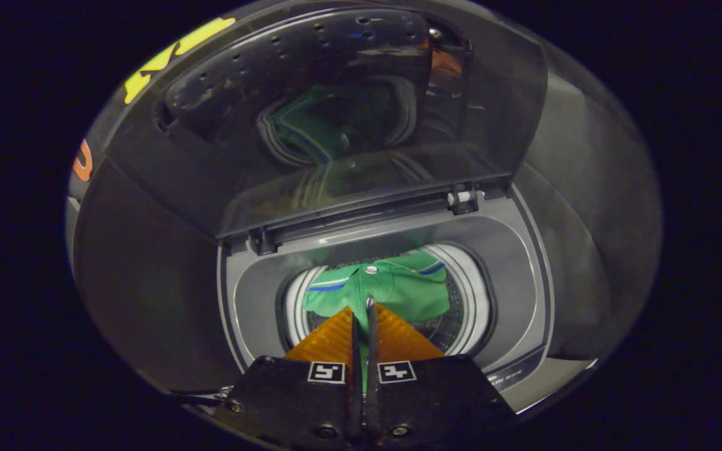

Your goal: Put the clothes into the washing machine and then close the washing machine lid.

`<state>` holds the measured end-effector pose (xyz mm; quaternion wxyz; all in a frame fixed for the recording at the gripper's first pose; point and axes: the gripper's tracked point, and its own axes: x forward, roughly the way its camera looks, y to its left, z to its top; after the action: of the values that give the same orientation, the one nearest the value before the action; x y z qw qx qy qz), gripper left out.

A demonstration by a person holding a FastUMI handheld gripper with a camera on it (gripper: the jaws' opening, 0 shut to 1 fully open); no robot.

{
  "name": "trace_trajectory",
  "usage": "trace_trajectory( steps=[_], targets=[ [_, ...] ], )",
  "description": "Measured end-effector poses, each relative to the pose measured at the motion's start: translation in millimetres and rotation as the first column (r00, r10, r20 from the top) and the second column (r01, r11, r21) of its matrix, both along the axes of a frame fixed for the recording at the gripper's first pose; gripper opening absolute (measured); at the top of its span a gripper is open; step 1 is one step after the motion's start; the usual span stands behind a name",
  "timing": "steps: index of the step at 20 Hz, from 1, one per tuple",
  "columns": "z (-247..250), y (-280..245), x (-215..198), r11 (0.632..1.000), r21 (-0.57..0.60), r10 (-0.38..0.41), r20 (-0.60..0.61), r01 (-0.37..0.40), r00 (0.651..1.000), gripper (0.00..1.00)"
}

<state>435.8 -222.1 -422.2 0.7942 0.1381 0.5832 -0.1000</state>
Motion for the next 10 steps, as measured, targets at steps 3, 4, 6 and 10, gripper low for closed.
trace_trajectory(
  steps=[3, 4, 6, 10],
  targets=[
    [-14.0, -2.7, -0.7, 1.000, -0.011, -0.007, -0.032, 0.007, 0.999, 0.07],
    [-16.8, -3.8, 0.1, 1.000, -0.014, -0.008, -0.035, 0.007, 0.999, 0.07],
    [-19.6, -6.6, -0.7, 1.000, -0.025, -0.003, -0.043, 0.002, 0.999, 0.07],
    [1.1, -7.0, -4.6, 0.997, -0.049, 0.054, -0.026, -0.055, 0.998, 0.08]
  ],
)
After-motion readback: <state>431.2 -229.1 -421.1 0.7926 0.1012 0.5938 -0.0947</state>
